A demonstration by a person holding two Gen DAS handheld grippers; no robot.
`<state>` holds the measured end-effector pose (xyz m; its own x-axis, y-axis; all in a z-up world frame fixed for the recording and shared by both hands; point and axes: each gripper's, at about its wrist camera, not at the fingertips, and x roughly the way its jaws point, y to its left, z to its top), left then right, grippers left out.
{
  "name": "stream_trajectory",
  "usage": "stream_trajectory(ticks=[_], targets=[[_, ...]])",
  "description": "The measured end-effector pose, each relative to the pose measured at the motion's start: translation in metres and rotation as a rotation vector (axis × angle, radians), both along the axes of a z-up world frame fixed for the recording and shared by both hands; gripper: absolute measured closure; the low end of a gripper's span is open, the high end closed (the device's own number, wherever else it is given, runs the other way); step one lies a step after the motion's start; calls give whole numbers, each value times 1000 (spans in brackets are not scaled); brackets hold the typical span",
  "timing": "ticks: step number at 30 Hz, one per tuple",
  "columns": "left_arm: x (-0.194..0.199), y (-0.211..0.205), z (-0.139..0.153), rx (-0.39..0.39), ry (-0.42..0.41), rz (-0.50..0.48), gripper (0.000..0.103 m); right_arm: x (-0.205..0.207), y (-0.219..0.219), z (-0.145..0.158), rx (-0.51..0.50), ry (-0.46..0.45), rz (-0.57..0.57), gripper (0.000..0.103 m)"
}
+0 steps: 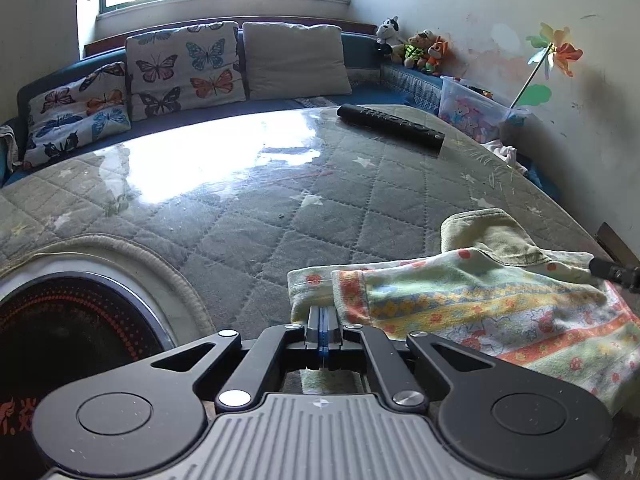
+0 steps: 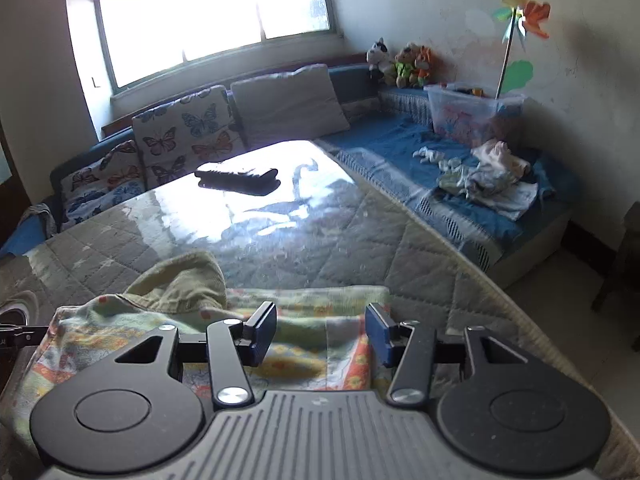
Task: Fold clothes
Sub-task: 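Press and smooth the folded shirt flat with both grippers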
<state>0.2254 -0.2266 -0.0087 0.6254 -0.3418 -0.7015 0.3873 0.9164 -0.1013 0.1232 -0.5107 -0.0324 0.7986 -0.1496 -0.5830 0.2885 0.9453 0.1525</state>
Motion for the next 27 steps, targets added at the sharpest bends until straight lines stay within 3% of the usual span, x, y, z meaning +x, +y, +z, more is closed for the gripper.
stream_trajectory(ticks=[6, 9, 17, 19, 27], targets=[[-13, 3, 16, 3, -32, 9, 99, 5, 25, 8, -11, 13, 98, 53], [-27, 1, 24, -13, -45, -37, 85, -8, 40, 8, -3, 15, 146, 52], [-68, -25, 21, -10, -66, -206, 85, -47, 77, 5, -107, 11, 198, 57], [-75, -30, 15, 1, -59, -228, 85, -55, 83, 2, -121, 16, 200, 69], [-87, -31, 0, 52, -73, -242, 85, -83, 84, 0, -124, -8, 168, 70]])
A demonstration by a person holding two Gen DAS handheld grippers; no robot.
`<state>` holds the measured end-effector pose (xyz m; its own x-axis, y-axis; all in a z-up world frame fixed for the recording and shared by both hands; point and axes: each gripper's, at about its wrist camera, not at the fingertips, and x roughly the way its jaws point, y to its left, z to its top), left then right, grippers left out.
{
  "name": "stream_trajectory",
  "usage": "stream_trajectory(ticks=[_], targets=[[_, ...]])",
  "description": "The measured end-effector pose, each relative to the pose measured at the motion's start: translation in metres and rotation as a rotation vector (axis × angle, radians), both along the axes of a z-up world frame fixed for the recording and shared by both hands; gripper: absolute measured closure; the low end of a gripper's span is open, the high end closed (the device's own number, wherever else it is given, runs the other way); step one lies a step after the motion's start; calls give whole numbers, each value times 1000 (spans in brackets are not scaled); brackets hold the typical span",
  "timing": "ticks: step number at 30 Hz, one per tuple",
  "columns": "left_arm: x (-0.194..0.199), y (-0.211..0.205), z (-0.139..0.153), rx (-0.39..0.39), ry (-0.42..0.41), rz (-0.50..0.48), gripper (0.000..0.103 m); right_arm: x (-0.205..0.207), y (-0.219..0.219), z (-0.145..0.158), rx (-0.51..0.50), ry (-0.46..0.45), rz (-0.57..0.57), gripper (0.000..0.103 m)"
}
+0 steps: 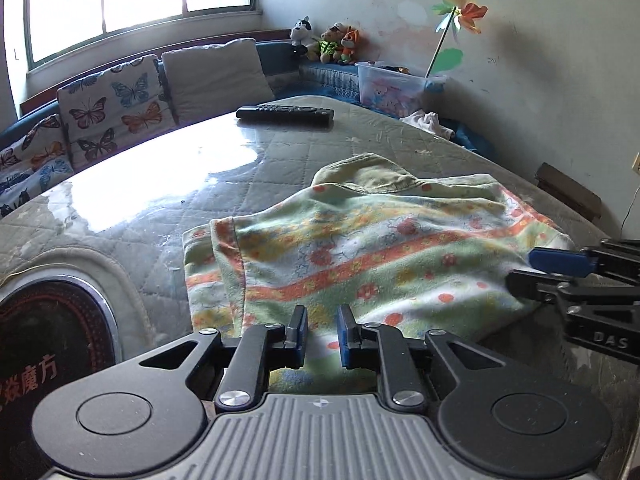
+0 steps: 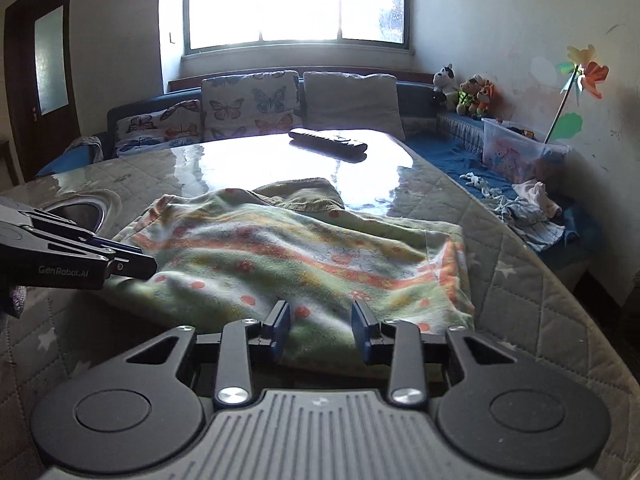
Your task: Fold clothes
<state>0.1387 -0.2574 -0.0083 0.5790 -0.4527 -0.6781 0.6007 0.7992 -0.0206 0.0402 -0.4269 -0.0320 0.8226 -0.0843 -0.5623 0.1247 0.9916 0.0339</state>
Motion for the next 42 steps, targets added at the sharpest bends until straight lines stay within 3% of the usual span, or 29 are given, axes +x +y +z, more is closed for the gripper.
stream_trajectory(ticks=[4, 6, 14, 20, 23, 25, 29, 33, 35, 37, 42], targets=[[-2, 3, -2, -6, 1, 4, 85, -9, -9, 4, 13, -19, -43, 70], [-2, 5, -3, -11, 1, 5, 85, -11, -21, -5, 52, 17, -85, 70], [-2, 7, -2, -16, 13, 15, 85, -20, -37, 5, 58, -23, -110, 68], [-3, 9, 1, -27, 30, 26, 82, -13, -46, -5, 79, 9, -124, 69], [-6, 10, 5, -33, 30, 25, 72, -19, -42, 1, 82, -7, -128, 65], [-11, 9, 8, -28, 18, 25, 50, -23, -39, 5, 83, -17, -130, 52], [-20, 11, 12, -26, 4, 23, 44, -30, -34, 9, 89, -30, -129, 43], [-29, 16, 16, -26, -16, 31, 29, -36, -25, 10, 103, -37, -126, 32], [-33, 19, 18, -28, -25, 37, 23, -39, -20, 10, 109, -39, -121, 20], [-38, 23, 20, -30, -39, 44, 15, -42, -14, 11, 105, -43, -119, 18], [-48, 33, 26, -43, -54, 54, 5, -49, -1, 14, 94, -47, -108, 12]])
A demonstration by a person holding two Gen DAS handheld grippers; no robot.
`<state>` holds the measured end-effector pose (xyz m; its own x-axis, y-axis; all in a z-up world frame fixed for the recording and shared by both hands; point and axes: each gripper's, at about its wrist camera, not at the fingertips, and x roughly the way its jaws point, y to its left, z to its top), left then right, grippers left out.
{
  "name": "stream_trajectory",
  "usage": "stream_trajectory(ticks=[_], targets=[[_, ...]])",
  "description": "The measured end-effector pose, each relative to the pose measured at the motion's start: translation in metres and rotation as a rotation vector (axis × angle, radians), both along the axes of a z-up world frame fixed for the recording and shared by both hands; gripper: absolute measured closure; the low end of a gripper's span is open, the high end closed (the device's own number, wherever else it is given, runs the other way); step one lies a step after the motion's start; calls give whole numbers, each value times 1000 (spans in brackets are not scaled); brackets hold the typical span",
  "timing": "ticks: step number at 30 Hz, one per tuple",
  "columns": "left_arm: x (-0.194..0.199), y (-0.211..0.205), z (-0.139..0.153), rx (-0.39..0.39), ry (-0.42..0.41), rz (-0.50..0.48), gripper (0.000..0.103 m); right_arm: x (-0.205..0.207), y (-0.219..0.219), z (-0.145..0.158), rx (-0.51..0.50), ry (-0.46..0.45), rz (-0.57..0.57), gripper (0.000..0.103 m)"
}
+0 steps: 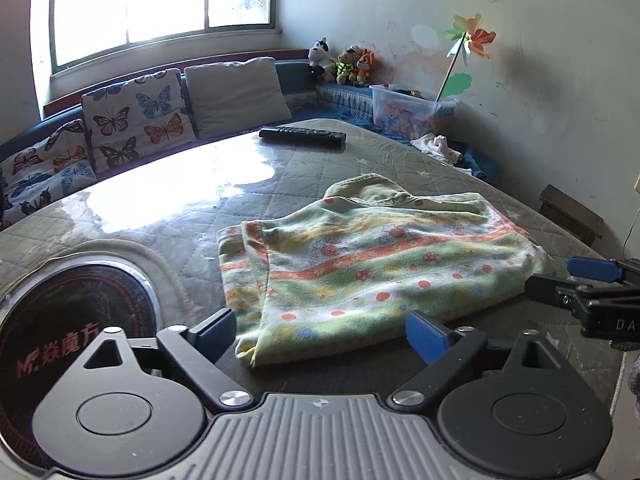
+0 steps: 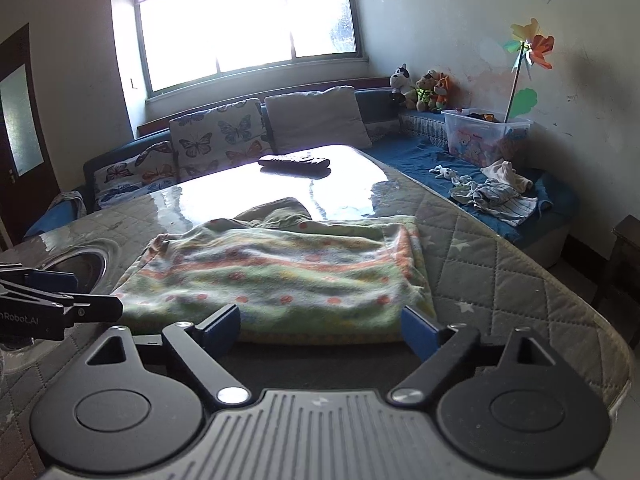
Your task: Fold clothes
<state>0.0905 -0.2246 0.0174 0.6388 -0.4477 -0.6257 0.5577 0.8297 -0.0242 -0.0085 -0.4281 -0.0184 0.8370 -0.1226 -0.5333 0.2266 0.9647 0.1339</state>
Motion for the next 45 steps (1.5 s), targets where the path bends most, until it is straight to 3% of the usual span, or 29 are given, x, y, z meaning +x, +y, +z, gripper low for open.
stream_trajectory(ticks=[3, 8, 45], targets=[[-7, 6, 2, -10, -10, 0, 0, -5, 8, 3, -3, -8, 1, 6], [-17, 14, 6, -22, -20, 1, 0, -14, 18, 8, -13, -21, 2, 0], [-65, 28, 8, -4, -40, 7, 0, -41, 55, 10, -76, 10, 30, 0]])
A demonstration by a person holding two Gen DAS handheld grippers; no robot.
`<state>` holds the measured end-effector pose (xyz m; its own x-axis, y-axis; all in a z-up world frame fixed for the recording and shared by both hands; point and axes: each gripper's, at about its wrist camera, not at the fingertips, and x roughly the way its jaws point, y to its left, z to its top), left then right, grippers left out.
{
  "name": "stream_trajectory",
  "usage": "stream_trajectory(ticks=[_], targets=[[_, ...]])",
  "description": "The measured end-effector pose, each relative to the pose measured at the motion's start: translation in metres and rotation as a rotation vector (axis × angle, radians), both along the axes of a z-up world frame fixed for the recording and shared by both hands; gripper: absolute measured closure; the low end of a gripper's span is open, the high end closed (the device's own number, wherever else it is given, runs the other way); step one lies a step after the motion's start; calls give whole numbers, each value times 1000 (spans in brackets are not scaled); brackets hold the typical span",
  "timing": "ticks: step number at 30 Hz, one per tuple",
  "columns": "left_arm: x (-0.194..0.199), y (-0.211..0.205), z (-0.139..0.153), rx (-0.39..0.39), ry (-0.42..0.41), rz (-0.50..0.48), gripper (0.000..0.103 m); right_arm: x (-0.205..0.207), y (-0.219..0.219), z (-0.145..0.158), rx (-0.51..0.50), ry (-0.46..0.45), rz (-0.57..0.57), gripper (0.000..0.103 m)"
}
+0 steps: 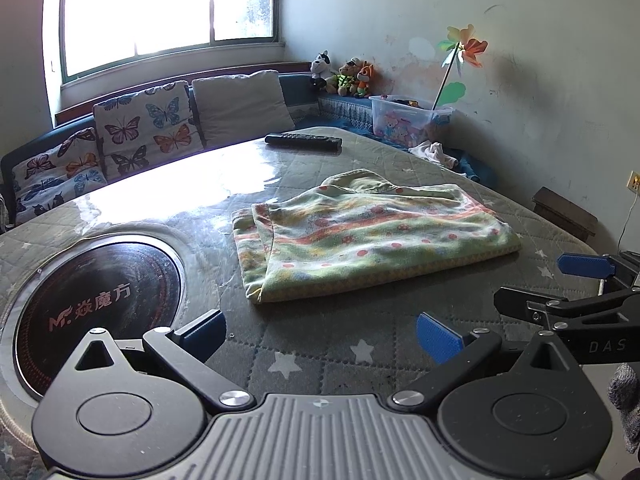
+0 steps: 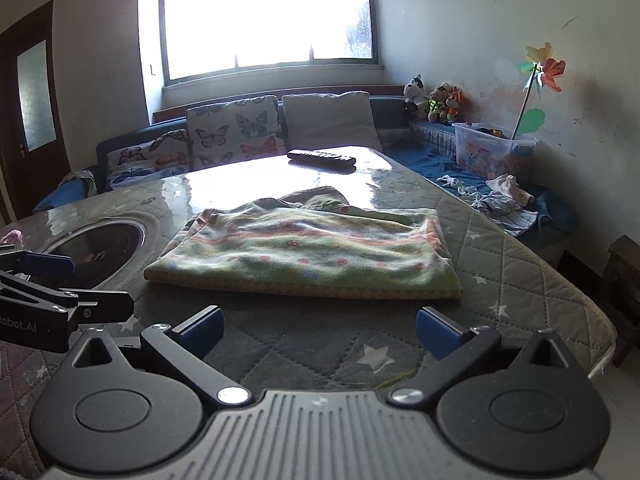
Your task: Fold clothes
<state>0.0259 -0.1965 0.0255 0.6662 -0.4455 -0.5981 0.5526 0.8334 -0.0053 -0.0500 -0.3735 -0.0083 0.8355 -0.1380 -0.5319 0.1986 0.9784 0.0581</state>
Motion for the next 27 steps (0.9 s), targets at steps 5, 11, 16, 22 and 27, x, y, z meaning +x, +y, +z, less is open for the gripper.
stream_trajectory(ticks=[5, 11, 16, 22, 27], targets=[[-3, 0, 0, 3, -3, -1, 0, -1, 2, 0, -11, 3, -6, 0], [-5, 1, 0, 5, -3, 3, 0, -2, 4, 0, -17, 5, -12, 0], [-7, 1, 0, 6, -5, 3, 0, -2, 3, 1, -21, 6, -19, 0], [-10, 0, 0, 5, -8, -2, 0, -2, 5, 1, -30, 8, -22, 0], [-12, -2, 1, 6, -15, -10, 0, -4, 7, 3, -32, 4, -22, 0]])
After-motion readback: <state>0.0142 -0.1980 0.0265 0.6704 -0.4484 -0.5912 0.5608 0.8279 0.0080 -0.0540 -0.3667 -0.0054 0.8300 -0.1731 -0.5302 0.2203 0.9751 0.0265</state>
